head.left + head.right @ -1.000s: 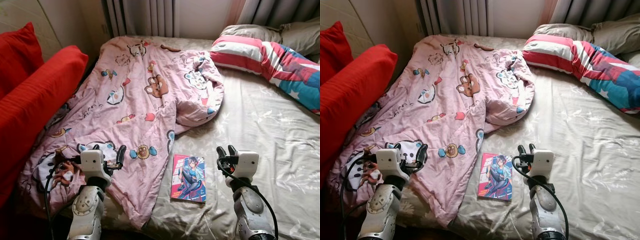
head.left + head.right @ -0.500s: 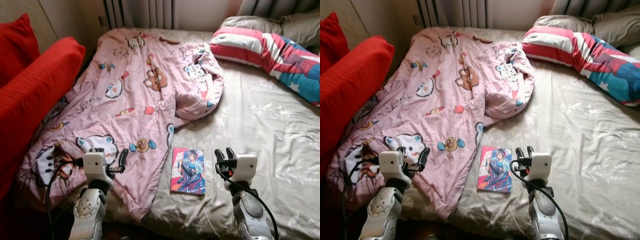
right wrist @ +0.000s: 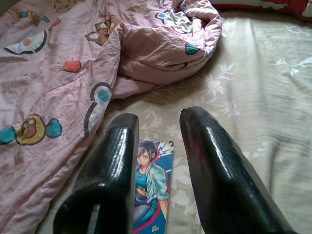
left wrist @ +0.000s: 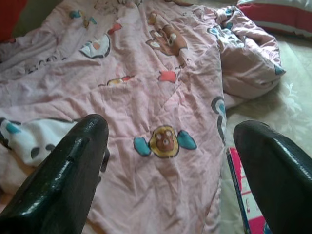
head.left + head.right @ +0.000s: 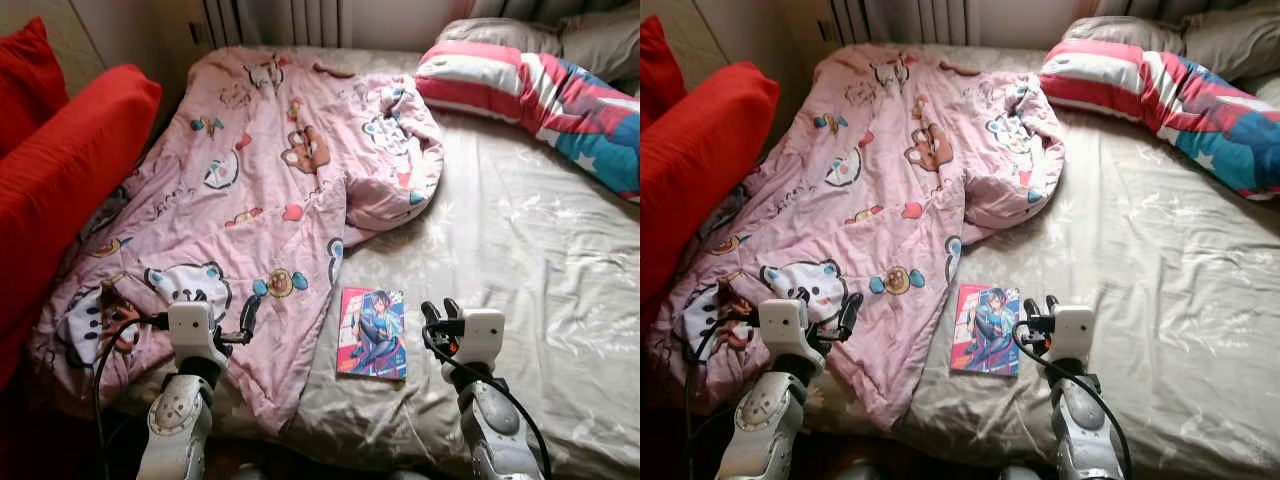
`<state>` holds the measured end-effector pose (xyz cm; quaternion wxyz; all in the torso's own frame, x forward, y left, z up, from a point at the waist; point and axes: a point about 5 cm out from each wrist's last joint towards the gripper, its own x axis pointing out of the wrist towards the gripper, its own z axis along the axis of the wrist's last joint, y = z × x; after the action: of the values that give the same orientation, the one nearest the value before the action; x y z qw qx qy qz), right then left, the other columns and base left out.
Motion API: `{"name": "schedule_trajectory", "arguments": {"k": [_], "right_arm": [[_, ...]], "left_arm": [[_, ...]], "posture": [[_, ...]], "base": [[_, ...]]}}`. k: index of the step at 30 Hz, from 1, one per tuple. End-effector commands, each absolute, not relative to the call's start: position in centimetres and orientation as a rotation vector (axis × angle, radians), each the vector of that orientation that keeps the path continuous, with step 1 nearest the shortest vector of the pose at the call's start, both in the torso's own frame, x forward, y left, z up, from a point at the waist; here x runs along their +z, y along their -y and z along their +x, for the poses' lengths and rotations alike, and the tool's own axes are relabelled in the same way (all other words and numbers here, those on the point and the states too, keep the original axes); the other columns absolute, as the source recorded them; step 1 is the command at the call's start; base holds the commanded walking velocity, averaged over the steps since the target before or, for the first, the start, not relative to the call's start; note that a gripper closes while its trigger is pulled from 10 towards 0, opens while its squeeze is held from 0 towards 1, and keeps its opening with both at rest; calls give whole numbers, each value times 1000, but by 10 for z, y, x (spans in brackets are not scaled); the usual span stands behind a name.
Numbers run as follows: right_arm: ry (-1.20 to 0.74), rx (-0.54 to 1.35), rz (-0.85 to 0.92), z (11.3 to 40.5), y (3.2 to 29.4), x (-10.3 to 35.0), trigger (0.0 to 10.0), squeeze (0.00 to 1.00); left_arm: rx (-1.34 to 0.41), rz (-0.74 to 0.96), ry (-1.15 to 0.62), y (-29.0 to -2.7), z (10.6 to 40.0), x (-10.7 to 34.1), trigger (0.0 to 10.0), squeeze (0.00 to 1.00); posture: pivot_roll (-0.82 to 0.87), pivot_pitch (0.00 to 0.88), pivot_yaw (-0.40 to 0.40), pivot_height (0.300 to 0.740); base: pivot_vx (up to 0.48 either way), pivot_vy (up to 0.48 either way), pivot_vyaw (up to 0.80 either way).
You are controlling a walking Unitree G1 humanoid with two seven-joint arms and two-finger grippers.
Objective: Clean up the room
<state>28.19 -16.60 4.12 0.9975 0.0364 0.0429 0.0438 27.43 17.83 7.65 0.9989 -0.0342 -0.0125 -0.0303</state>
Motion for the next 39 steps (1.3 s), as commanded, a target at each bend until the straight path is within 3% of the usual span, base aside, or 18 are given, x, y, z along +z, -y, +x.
{"name": "schedule_trajectory", "arguments": {"k": [1,39], "right_arm": [[-90,87,77,277,166,38,10000,0],[-111,114,87,276,158,37,10000,0]], "left_arm": [[-53,-74,5,-180,270,73,10000,0],[-79,-87,-21,-172,271,71,10000,0]], "posture": [[-20,207,26,640],[-21,213,26,621]], "base": [[0,0,0],[0,0,0]]}}
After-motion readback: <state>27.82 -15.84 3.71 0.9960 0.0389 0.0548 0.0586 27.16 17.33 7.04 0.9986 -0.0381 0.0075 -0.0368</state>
